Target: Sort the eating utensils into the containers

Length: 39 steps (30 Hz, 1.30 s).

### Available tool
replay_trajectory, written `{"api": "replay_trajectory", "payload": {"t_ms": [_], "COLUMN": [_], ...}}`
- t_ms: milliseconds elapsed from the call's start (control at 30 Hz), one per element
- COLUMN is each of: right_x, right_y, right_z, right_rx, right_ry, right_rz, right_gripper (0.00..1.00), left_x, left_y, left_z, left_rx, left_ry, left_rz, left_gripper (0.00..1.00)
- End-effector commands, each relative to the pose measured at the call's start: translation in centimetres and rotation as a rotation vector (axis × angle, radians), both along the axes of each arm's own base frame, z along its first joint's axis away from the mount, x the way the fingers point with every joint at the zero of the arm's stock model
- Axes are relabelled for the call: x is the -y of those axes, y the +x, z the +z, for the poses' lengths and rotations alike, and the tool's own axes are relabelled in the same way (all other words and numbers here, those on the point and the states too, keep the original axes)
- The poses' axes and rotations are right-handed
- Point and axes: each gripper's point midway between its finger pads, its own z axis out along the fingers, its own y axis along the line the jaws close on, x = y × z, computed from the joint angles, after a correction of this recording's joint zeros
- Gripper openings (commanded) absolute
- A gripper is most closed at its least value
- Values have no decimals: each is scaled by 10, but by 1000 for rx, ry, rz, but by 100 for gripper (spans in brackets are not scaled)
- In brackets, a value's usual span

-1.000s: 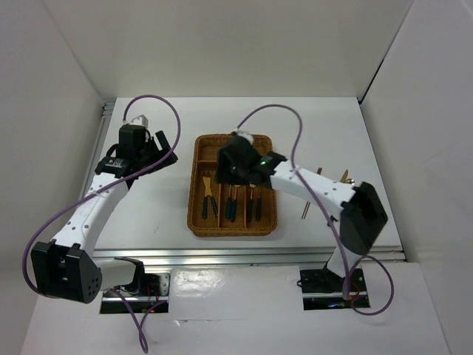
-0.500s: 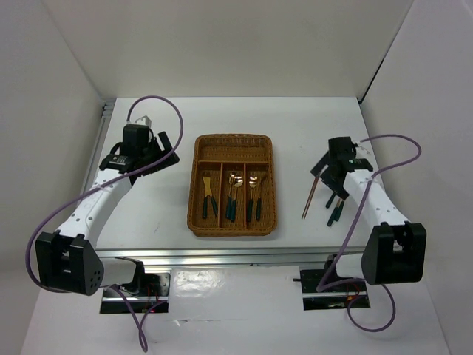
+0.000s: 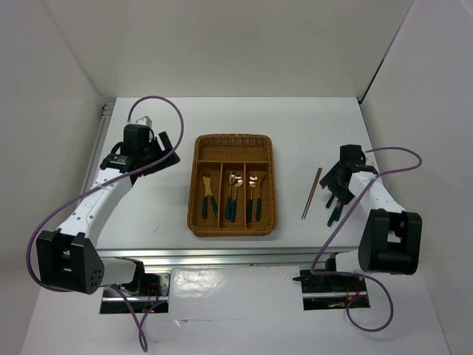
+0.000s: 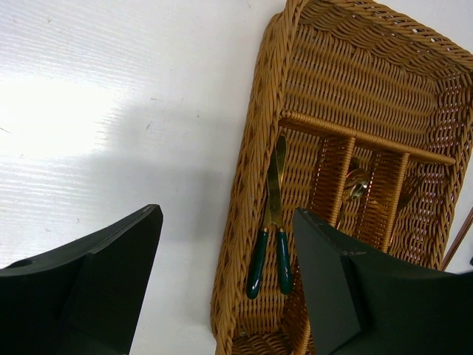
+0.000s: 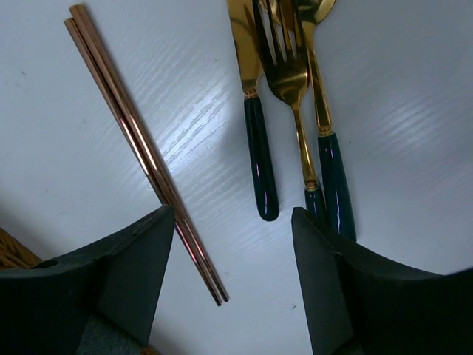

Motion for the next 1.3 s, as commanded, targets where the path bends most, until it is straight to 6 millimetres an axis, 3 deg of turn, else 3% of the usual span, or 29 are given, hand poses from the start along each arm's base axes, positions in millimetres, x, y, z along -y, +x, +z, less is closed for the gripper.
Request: {"api": "replay_trajectory", "payload": {"t_ms": [0,300,767,1267], "right_x": [-3,-1,0,2], "right_y": [7,8,1,-4], "right_z": [-9,-28,-46,-63], "right_rx": [13,-16,-62,-102], "right_ry": [2,-7,-13,-17], "right_rz": [34,38,43,38], "right_gripper": [71,60,55,36], "left_x": [-1,-1,-1,-1], "left_y": [6,6,6,4], "left_z": [2,2,-1,-2], "left_rx": [23,23,14,5], "left_ry": [7,7,8,9], "left_rz": [-11,-11,-11,-11], "left_gripper": [86,86,86,86]}}
